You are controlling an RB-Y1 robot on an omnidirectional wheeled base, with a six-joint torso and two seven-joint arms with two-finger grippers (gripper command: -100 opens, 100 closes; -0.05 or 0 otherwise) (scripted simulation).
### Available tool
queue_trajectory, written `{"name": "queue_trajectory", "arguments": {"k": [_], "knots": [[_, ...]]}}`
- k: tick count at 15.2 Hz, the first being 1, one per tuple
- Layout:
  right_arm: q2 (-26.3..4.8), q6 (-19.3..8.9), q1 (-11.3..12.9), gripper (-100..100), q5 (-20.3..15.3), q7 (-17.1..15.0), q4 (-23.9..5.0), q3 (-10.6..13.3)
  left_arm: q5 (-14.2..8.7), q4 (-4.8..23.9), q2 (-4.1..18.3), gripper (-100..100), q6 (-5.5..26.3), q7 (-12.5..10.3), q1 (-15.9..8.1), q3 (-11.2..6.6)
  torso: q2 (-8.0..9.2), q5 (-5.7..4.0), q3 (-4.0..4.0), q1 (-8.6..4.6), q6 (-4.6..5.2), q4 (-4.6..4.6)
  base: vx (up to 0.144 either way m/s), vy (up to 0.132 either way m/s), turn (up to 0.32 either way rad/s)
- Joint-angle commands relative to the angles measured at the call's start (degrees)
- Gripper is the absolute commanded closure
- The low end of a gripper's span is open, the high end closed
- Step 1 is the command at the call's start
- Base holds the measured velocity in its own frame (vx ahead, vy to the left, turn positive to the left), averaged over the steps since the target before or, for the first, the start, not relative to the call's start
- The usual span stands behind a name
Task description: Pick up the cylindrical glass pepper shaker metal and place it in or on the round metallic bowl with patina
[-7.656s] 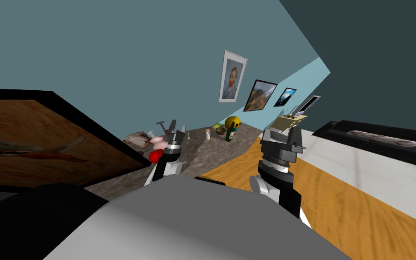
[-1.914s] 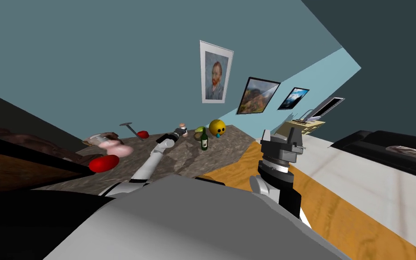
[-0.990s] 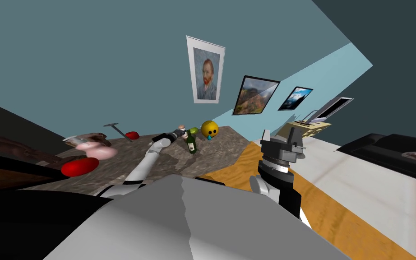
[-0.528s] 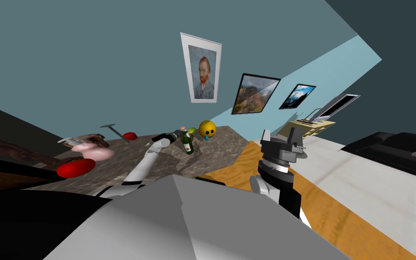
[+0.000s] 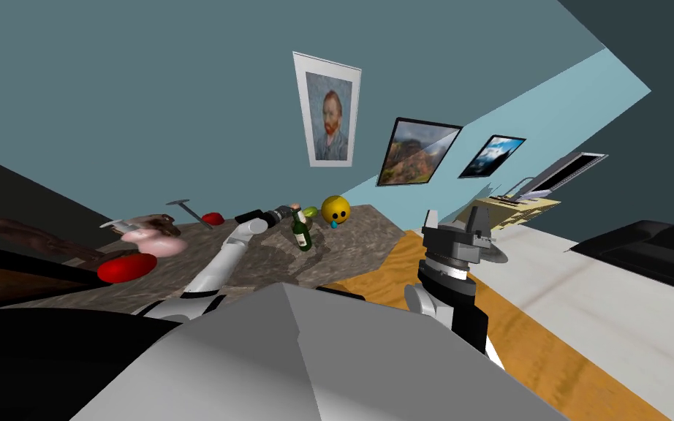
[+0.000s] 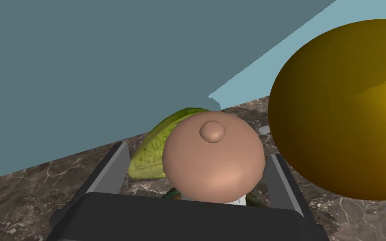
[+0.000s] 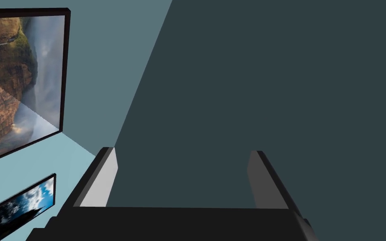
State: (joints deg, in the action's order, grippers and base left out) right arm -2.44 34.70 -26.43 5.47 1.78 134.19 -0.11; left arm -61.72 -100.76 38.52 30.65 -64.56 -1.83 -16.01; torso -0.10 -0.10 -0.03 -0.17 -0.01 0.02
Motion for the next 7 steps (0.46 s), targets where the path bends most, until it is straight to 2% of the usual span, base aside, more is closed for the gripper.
{"name": "queue_trajectory", "arguments": {"k": [1,2,7], "knots": [[0.0,0.0,0.0,0,0.0,0.0,0.0,0.0,-0.7,-1.36,1.61,-100,1.52,-1.48,0.21,-0.92,0.0,0.0,0.0,0.0,0.0,0.0,0.036,-0.054,0.051],[0.0,0.0,0.0,0,0.0,0.0,0.0,0.0,-0.25,-0.69,0.75,-100,0.7,-0.69,0.1,-0.47,0.02,0.0,0.01,0.01,0.0,0.0,0.019,-0.031,0.024],[-0.01,0.0,0.01,0,0.0,0.0,0.0,0.0,-0.29,-0.88,0.9,-100,1.0,-1.0,0.12,-0.58,0.17,0.06,0.09,0.22,0.01,0.03,0.002,-0.004,0.001]]}}
